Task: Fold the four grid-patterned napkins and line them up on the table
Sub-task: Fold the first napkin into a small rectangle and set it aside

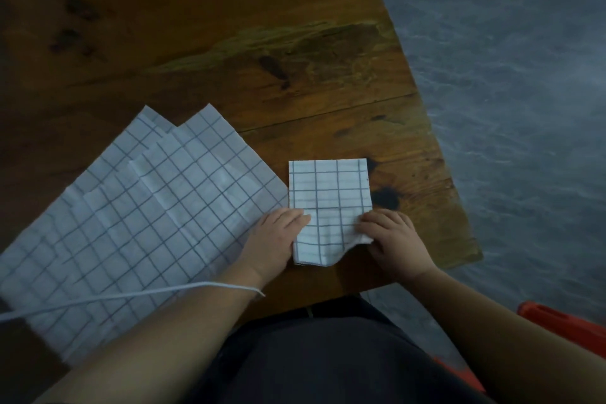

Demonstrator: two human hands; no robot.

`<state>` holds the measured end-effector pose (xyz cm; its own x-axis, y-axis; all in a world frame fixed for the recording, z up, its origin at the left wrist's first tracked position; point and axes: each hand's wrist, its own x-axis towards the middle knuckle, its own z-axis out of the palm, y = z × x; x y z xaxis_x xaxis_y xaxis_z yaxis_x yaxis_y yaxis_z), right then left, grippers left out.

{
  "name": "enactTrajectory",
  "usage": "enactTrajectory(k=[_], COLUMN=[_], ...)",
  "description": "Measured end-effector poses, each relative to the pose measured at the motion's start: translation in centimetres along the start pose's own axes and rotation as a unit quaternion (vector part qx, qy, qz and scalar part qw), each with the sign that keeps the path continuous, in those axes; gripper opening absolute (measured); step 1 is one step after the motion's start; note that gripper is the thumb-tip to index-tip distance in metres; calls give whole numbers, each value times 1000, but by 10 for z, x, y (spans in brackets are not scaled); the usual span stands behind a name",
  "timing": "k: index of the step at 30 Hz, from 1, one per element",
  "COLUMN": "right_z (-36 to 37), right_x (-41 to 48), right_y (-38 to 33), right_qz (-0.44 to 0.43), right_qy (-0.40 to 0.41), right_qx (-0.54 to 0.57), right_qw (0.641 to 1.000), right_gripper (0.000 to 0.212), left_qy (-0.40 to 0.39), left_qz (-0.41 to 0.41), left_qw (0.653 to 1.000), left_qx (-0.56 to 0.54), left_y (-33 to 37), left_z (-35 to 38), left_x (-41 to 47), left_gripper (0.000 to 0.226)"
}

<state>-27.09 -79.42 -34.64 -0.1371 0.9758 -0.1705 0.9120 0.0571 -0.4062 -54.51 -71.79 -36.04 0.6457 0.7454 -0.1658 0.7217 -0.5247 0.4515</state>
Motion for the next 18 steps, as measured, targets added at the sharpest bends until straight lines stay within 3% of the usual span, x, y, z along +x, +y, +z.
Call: enactTrajectory(k=[4, 8, 12, 18], right_z=[-11, -30, -40, -34], right_x=[10, 30, 58, 73], right_y=[3, -5, -7, -3], right_qz=[62, 152, 264, 325], right_qy=[27, 23, 22, -10], right_qx=[43, 140, 236, 238], right_qw=[997, 978, 935, 915], right_gripper=[25, 12, 14, 34], left_qy=[-25, -7, -8, 24], left_qz=[-63, -207, -296, -354], left_qw=[993, 962, 930, 908], left_qx=[-100, -178, -219, -222], left_y=[0, 13, 13, 13], left_z=[-9, -25, -27, -26], left_x=[8, 27, 43, 58], left_gripper=[39, 24, 31, 25])
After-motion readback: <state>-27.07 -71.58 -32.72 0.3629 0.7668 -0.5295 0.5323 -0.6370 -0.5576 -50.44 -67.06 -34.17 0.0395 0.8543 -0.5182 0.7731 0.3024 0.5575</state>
